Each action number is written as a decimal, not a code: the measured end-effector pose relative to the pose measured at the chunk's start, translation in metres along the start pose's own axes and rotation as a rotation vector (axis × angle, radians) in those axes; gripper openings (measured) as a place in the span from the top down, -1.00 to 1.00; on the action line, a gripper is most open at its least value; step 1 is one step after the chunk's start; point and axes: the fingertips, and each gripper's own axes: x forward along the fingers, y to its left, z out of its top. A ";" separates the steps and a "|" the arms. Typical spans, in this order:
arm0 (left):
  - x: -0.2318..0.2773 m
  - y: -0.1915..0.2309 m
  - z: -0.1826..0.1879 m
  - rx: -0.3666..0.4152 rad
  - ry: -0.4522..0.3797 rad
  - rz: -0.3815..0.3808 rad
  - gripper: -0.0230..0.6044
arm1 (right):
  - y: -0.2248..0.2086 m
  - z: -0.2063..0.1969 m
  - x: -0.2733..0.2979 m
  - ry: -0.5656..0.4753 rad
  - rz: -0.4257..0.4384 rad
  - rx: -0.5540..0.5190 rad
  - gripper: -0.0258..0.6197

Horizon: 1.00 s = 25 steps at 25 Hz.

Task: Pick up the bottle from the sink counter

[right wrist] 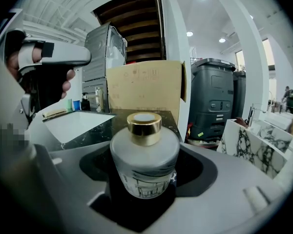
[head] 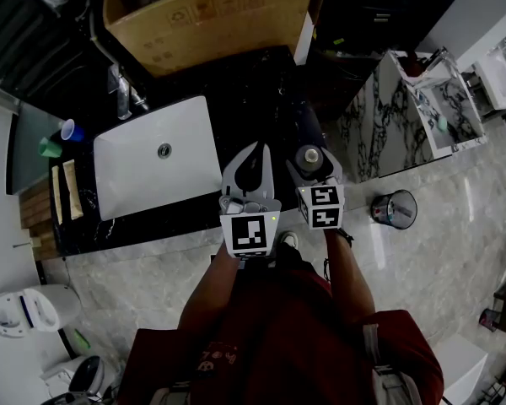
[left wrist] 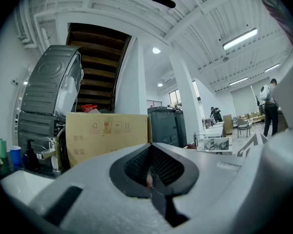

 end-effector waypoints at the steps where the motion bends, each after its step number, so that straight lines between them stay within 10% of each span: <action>1: 0.000 0.000 0.000 0.000 0.001 -0.001 0.93 | 0.000 0.000 0.000 0.000 0.000 -0.002 -0.13; 25: -0.004 -0.006 -0.003 0.007 0.027 -0.016 0.93 | -0.002 -0.002 0.000 0.000 -0.004 -0.004 -0.12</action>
